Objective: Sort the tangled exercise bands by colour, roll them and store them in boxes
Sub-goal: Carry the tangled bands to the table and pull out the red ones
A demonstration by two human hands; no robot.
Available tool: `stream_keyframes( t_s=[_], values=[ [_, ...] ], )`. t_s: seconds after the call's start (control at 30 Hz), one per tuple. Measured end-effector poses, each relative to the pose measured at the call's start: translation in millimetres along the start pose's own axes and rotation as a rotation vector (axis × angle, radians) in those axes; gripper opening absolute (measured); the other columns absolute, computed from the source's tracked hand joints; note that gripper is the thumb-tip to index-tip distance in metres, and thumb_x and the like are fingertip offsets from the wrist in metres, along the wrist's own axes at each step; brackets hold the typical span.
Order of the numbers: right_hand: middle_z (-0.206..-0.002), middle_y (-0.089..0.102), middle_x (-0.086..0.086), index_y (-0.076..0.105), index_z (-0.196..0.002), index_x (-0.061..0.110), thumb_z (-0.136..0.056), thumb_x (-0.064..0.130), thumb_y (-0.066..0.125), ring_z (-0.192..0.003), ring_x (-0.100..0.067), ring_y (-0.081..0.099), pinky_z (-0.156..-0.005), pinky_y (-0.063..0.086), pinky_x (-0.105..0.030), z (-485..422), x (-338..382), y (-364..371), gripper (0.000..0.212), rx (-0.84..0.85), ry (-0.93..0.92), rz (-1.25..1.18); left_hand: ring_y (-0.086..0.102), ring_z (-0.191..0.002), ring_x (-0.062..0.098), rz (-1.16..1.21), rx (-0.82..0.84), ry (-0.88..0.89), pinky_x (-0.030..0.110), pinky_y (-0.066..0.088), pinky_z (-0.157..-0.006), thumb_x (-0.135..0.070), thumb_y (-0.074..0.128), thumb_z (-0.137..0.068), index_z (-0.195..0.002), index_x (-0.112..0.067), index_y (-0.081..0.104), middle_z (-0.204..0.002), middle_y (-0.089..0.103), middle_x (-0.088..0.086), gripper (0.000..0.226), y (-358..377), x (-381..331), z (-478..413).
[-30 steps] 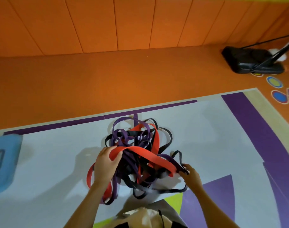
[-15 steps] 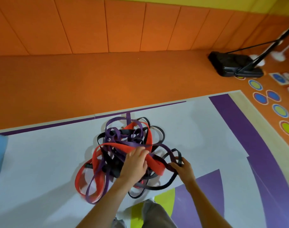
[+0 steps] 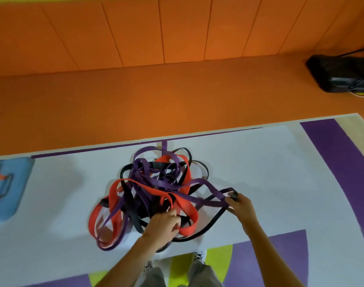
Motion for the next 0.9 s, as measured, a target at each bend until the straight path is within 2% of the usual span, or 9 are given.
stream_keyframes(
  t_s=[0.13,0.2,0.27,0.33,0.47,0.57,0.67,0.8,0.9],
  values=[
    [-0.101,0.067,-0.025,0.065,-0.108,-0.006,-0.090,0.006,0.071,-0.088,-0.036,0.063,-0.080,0.053,-0.045,-18.0,-17.2,-0.7,0.023,0.069,0.122,0.223,0.065,-0.090,0.012,0.415,-0.106,-0.151,0.029,0.049,-0.086,-0.031,0.077,-0.095,-0.091,-0.019,0.065,-0.105,0.056,-0.008,0.018,-13.4,-8.1,6.9],
    [-0.134,0.055,-0.029,0.046,-0.144,-0.002,-0.088,0.013,0.076,-0.122,-0.044,0.055,-0.100,0.047,-0.052,-21.9,-23.8,4.7,0.065,0.043,0.111,0.413,0.063,-0.085,0.009,0.735,-0.281,-0.257,0.025,0.049,-0.083,-0.021,0.080,-0.094,-0.087,-0.015,0.064,-0.096,0.060,-0.006,0.019,-27.9,-5.8,15.4],
    [-0.163,0.028,-0.020,0.021,-0.162,0.011,-0.089,0.020,0.075,-0.150,-0.041,0.026,-0.116,0.031,-0.058,-16.2,-20.0,9.5,0.091,-0.040,0.027,0.557,0.062,-0.079,0.003,0.953,-0.455,-0.363,0.018,0.047,-0.077,-0.025,0.080,-0.095,-0.089,-0.014,0.067,-0.085,0.065,-0.008,0.018,-44.8,-0.7,23.8],
    [-0.168,0.022,-0.013,0.026,-0.163,0.019,-0.090,0.021,0.073,-0.155,-0.036,0.017,-0.121,0.027,-0.058,-10.8,-10.3,22.4,0.086,-0.030,-0.145,0.644,0.064,-0.077,0.005,1.090,-0.586,-0.433,0.018,0.049,-0.076,-0.030,0.075,-0.098,-0.089,-0.017,0.068,-0.080,0.068,-0.007,0.017,-61.5,5.9,29.5],
    [-0.151,0.049,-0.008,0.052,-0.147,0.018,-0.094,0.014,0.071,-0.142,-0.032,0.044,-0.115,0.040,-0.045,-2.7,17.0,62.2,0.057,0.207,-0.525,0.617,0.067,-0.084,0.020,1.439,-0.895,-0.618,0.034,0.056,-0.089,-0.026,0.071,-0.102,-0.091,-0.016,0.069,-0.084,0.067,0.007,0.015,-84.8,25.3,38.6],
    [-0.148,0.050,0.003,0.047,-0.148,0.028,-0.092,0.023,0.073,-0.140,-0.022,0.046,-0.116,0.041,-0.042,7.7,36.1,94.9,0.062,0.457,-0.595,0.577,0.070,-0.074,0.018,1.611,-1.044,-0.623,0.034,0.060,-0.084,-0.028,0.074,-0.091,-0.085,-0.017,0.064,-0.074,0.061,0.009,0.016,-103.8,34.2,51.7],
    [-0.161,0.038,0.007,0.030,-0.159,0.036,-0.085,0.046,0.080,-0.151,-0.019,0.031,-0.123,0.032,-0.047,15.7,51.2,131.5,0.090,0.577,-0.553,0.577,0.075,-0.076,0.019,1.664,-0.986,-0.569,0.028,0.062,-0.064,-0.032,0.076,-0.083,-0.083,-0.018,0.060,-0.080,0.065,0.011,0.022,-119.8,33.7,69.6],
    [-0.162,0.031,0.016,0.009,-0.163,0.043,-0.068,0.070,0.083,-0.147,-0.006,0.029,-0.120,0.032,-0.041,38.9,68.6,182.8,0.123,0.714,-0.564,0.586,0.072,-0.091,0.034,1.721,-0.768,-0.429,0.034,0.059,-0.076,-0.034,0.079,-0.081,-0.086,-0.012,0.059,-0.095,0.068,0.022,0.030,-130.5,22.0,82.6],
    [-0.122,0.068,0.027,0.051,-0.141,0.047,-0.091,0.049,0.072,-0.107,0.014,0.060,-0.093,0.053,-0.025,48.1,79.1,201.8,0.055,0.619,-0.628,0.537,0.070,-0.090,0.027,1.565,-0.660,-0.307,0.031,0.057,-0.079,-0.034,0.080,-0.084,-0.087,-0.010,0.063,-0.095,0.068,0.014,0.030,-145.5,18.9,86.7]
  ],
)
Point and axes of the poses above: each hand's wrist, its own z-axis away from the middle knuckle, its own y-axis out of the palm, x = y × z, the point moved 3 cm from there along -z, towards the middle knuckle
